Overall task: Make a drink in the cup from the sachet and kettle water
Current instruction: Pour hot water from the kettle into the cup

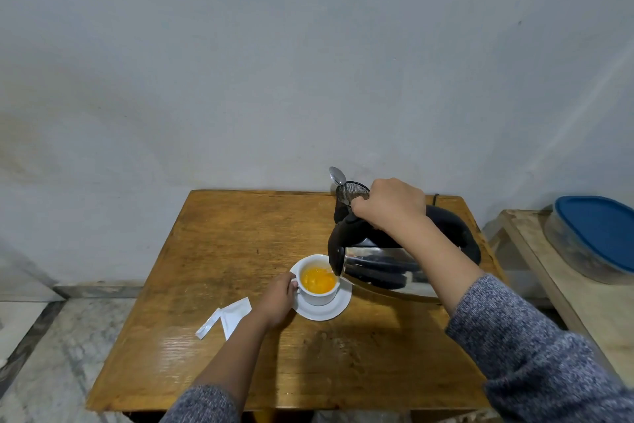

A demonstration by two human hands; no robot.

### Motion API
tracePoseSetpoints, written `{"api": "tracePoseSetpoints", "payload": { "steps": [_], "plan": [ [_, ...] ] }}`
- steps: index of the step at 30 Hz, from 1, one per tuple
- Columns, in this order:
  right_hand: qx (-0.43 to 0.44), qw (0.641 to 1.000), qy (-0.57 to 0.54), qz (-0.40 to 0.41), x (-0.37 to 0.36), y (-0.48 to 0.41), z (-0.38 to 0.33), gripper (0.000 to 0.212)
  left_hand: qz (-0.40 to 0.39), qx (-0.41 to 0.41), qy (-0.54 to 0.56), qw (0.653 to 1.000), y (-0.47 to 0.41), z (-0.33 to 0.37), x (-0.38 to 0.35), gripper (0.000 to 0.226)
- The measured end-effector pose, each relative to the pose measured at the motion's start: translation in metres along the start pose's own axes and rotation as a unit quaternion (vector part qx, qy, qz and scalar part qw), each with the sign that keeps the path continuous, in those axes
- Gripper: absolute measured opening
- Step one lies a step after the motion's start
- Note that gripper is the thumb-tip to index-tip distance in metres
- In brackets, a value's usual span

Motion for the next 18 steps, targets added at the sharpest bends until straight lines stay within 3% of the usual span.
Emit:
{"api": "tracePoseSetpoints", "payload": {
  "steps": [18],
  "plan": [
    [-0.004, 1.0, 0.008, 0.003, 0.0016, 0.0051, -0.004, 0.025, 0.006, 0.014, 0.0, 1.0, 0.0012, 0.0034, -0.0002, 0.03]
  ]
}}
Point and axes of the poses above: each hand's wrist, its own y-axis away from the middle knuckle, its own x-axis out of the back of the hand, z = x × y, the point moved 5 cm from there along -y, towards the middle knuckle, and after that the axes turned 2 degrees about y, right-handed, at the moved point
